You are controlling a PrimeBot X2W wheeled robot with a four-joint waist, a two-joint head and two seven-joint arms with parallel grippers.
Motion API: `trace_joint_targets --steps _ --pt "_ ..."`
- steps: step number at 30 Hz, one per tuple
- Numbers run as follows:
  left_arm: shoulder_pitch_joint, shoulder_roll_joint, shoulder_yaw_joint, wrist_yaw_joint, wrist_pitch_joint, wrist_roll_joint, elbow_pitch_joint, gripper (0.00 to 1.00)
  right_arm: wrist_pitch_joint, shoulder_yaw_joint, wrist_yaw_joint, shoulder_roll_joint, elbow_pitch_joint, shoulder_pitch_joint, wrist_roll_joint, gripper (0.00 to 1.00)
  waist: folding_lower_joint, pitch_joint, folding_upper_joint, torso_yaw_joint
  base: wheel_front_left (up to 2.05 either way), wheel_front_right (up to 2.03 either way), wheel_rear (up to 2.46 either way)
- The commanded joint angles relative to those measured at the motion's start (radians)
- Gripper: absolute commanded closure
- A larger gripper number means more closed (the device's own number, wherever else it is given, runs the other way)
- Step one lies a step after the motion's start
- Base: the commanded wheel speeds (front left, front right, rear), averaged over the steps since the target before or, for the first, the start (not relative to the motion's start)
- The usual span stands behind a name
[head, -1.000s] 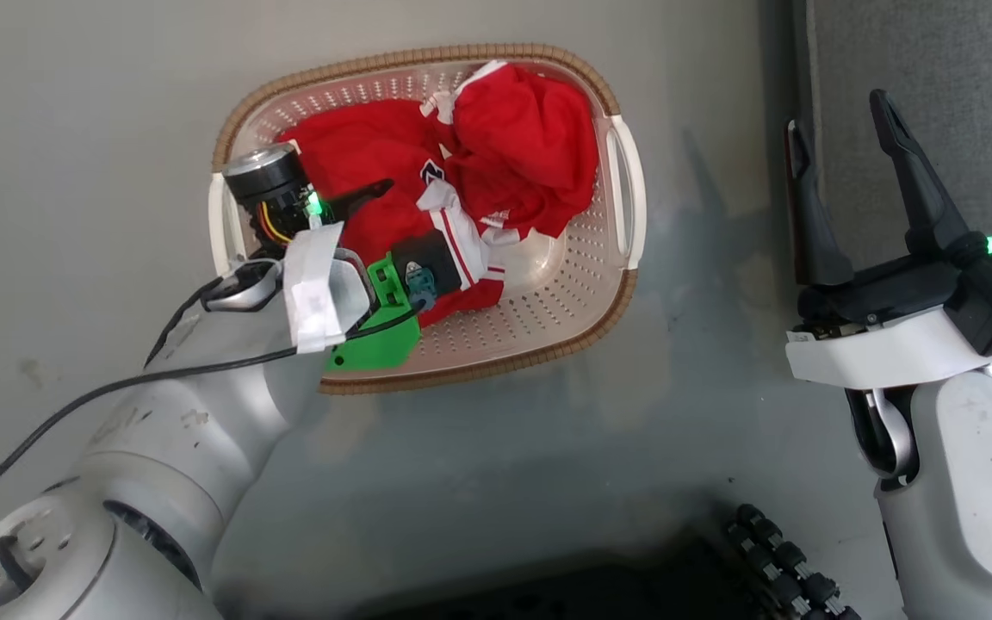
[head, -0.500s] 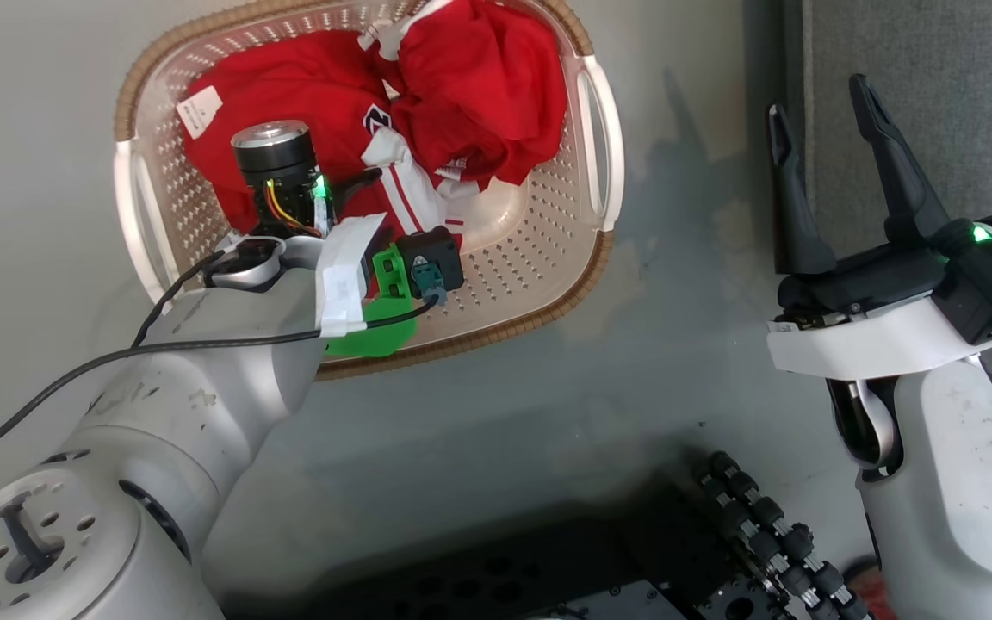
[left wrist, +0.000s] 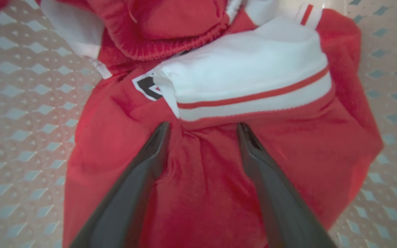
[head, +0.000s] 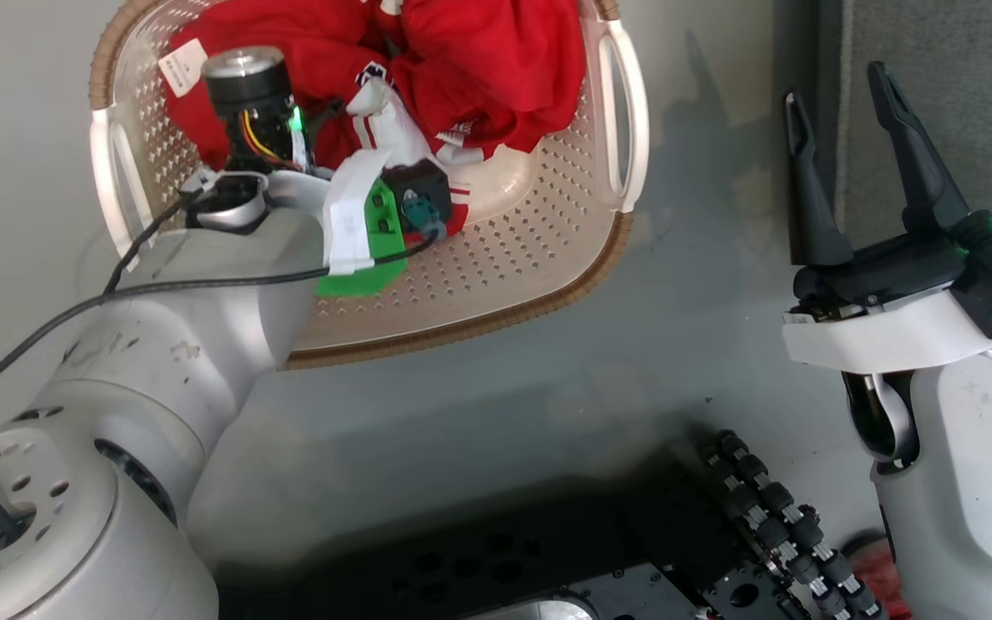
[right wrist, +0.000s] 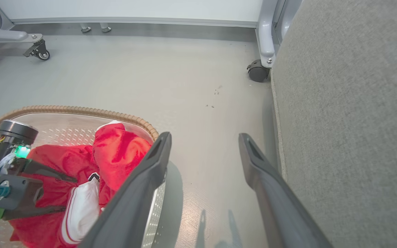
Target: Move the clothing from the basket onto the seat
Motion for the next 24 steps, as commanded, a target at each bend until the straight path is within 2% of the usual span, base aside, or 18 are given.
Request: trace_joint_targets --steps 1,7,17,18,19,20,24 --pt "-0.016 0.004 0.0 -0.001 0.006 0.001 0.001 0.0 -0.002 -0.001 -0.001 -0.003 -0.003 -0.012 0.005 0.0 -0.0001 0.012 0.0 0.01 0.0 0.0 0.0" --pt "0.041 -0.002 0.001 -0.001 0.068 -0.115 0.001 0.0 -0.002 0.011 -0.001 -0.004 0.001 -0.015 0.01 0.0 -0.0001 0.02 0.0 0.002 0.0 0.0 0.0" --pt "0.065 0.003 0.0 -0.001 0.175 -0.156 0.001 0.0 -0.002 0.025 -0.001 0.003 -0.001 -0.015 0.017 0.0 -0.0001 0.036 0.0 -0.024 0.0 0.0 0.0" --pt "0.063 0.008 0.0 -0.001 0.186 -0.16 0.001 0.13 -0.002 0.024 -0.001 0.004 -0.001 -0.014 0.018 0.0 -0.0001 0.036 0.0 -0.025 0.0 0.0 0.0" --pt "0.063 0.011 0.0 -0.001 0.198 -0.159 0.001 0.63 -0.002 0.023 -0.001 0.005 -0.001 -0.014 0.018 0.0 -0.0001 0.036 0.0 -0.026 0.0 0.0 0.0" --pt "0.062 0.012 0.0 -0.001 0.207 -0.16 0.001 1.0 -0.002 0.023 -0.001 0.006 -0.001 -0.014 0.019 0.0 -0.0001 0.036 0.0 -0.026 0.0 0.0 0.0" --pt "0.05 0.019 0.0 -0.001 0.221 -0.143 0.001 1.0 -0.002 0.02 -0.001 0.008 -0.003 -0.016 0.018 0.0 -0.0001 0.039 0.0 -0.026 0.0 0.0 0.0"
